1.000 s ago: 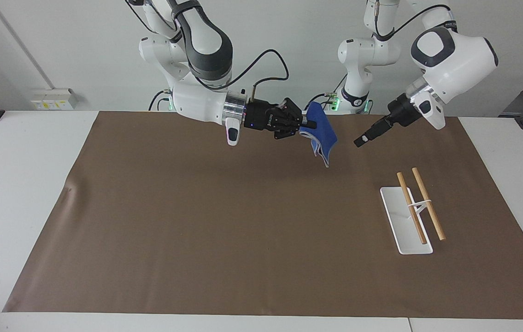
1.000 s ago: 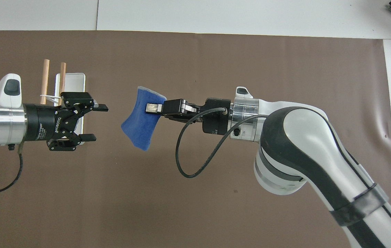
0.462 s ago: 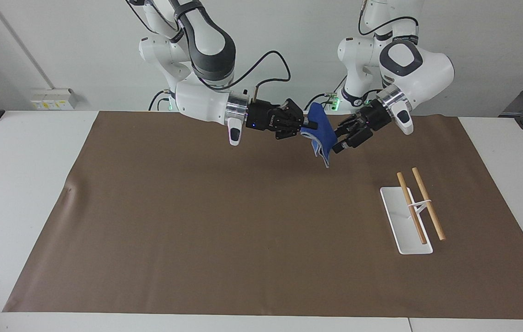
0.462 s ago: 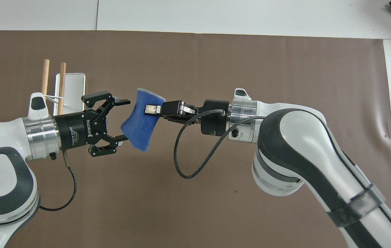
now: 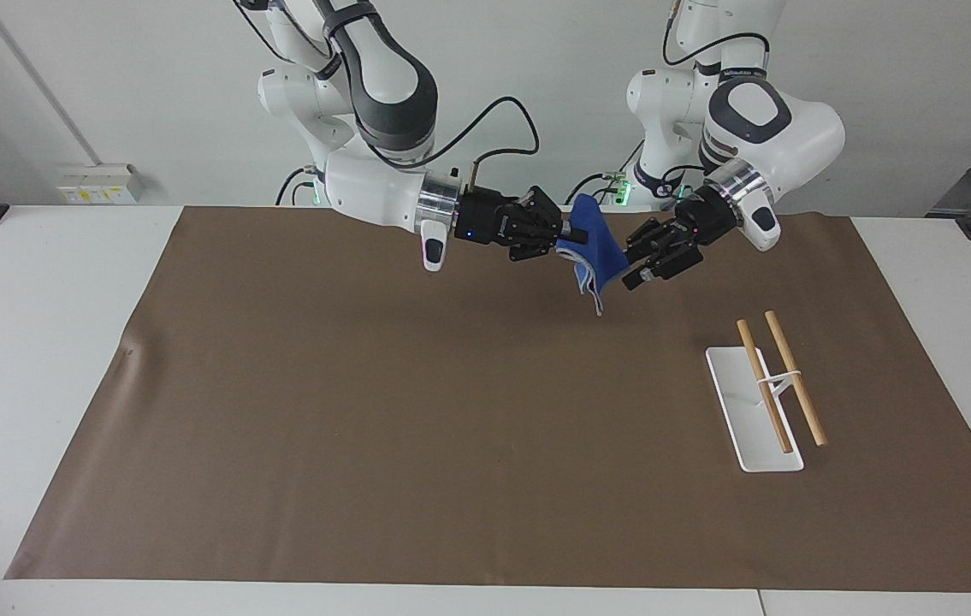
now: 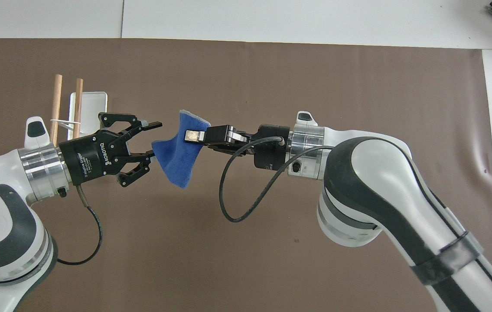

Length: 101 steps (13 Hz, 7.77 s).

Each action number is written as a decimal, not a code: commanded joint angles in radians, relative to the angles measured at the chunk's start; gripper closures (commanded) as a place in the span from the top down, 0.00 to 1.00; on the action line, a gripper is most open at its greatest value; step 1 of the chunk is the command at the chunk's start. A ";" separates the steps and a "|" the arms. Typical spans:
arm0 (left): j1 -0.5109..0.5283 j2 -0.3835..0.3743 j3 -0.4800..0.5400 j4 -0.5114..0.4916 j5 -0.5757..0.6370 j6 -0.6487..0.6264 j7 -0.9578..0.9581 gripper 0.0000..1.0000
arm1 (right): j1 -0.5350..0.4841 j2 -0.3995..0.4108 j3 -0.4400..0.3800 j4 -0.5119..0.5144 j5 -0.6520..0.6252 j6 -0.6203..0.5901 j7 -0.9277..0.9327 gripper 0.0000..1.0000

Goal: Right arm passes towel to left arm to hang

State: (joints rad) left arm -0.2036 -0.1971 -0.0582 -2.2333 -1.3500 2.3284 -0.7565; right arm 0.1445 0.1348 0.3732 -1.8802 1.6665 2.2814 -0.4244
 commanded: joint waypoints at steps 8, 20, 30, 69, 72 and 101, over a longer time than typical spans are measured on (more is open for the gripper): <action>0.001 0.010 0.008 0.023 0.101 0.032 -0.021 0.00 | -0.002 -0.011 0.004 -0.016 0.033 0.016 -0.025 0.00; 0.007 0.044 0.012 0.055 0.304 0.095 -0.026 0.00 | 0.027 -0.001 0.001 -0.010 -0.080 0.190 -0.016 1.00; 0.093 0.084 0.015 0.106 0.430 0.126 -0.041 0.00 | -0.147 0.057 -0.011 -0.016 -1.130 0.325 0.246 1.00; 0.581 0.226 0.018 0.178 0.759 -0.014 0.118 1.00 | -0.168 -0.170 -0.436 0.276 -1.670 -0.724 0.519 1.00; 0.535 0.191 0.015 0.190 0.894 -0.058 0.111 1.00 | -0.164 -0.204 -0.435 0.213 -1.674 -0.697 0.513 1.00; 0.147 0.162 0.004 0.640 1.353 -0.745 0.612 1.00 | -0.141 -0.210 -0.422 0.225 -1.653 -0.714 0.484 1.00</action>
State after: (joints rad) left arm -0.0662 -0.0455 -0.0475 -1.6180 -0.0178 1.6074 -0.1518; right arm 0.0073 -0.0508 -0.0573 -1.6283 0.0266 1.5649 0.0735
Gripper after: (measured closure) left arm 0.000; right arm 0.000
